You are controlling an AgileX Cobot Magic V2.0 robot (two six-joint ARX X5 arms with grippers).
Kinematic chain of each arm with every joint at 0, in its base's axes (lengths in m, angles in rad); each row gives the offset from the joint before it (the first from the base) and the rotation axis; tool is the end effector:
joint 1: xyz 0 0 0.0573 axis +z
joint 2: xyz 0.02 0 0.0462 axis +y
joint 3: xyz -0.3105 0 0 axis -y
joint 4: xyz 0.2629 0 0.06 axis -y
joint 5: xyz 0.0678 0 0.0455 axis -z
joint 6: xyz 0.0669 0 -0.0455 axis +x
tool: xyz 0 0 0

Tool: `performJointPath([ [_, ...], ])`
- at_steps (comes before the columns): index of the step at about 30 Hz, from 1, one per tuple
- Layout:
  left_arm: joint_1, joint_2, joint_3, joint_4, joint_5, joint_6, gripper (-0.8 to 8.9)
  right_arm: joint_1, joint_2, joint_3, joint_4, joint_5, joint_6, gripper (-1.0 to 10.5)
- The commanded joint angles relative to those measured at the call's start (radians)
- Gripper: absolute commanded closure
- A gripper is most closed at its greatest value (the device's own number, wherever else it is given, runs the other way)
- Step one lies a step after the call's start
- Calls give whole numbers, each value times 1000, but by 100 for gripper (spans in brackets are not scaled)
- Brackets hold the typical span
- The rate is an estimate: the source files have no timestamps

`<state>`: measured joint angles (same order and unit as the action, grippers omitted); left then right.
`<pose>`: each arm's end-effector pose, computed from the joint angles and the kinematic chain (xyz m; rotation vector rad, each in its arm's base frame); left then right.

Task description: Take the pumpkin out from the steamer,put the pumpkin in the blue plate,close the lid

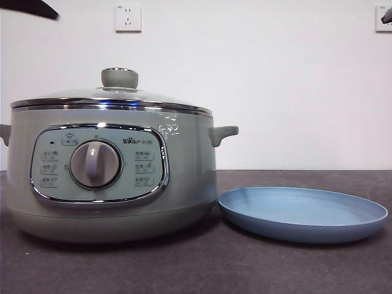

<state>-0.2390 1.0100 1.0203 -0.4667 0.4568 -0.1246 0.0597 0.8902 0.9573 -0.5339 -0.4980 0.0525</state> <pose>0.2183 -0.0836 0.3728 -0.1680 0.5051 -0.6541 0.1937 0.0436 0.3653 0.1530 0.4760 0.5354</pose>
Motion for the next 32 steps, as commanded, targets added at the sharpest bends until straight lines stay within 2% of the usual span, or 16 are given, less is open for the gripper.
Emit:
performJointPath([
  [1,-58,53,17,6,-56,-2,346,3,0,3,-7,-2,10,410],
  [12,-202,256,64,10,-257,63,346,2,0,3,-48,-1,10,410],
  [23,-254,333,64,23,-355,104,352,2,0,3,-51,-1,10,410],
  [25,-261,333,65,25,-358,104,421,2,0,3,-51,0,10,410],
  [32,-267,333,65,16,-361,144,818,2,0,3,-51,0,10,410],
])
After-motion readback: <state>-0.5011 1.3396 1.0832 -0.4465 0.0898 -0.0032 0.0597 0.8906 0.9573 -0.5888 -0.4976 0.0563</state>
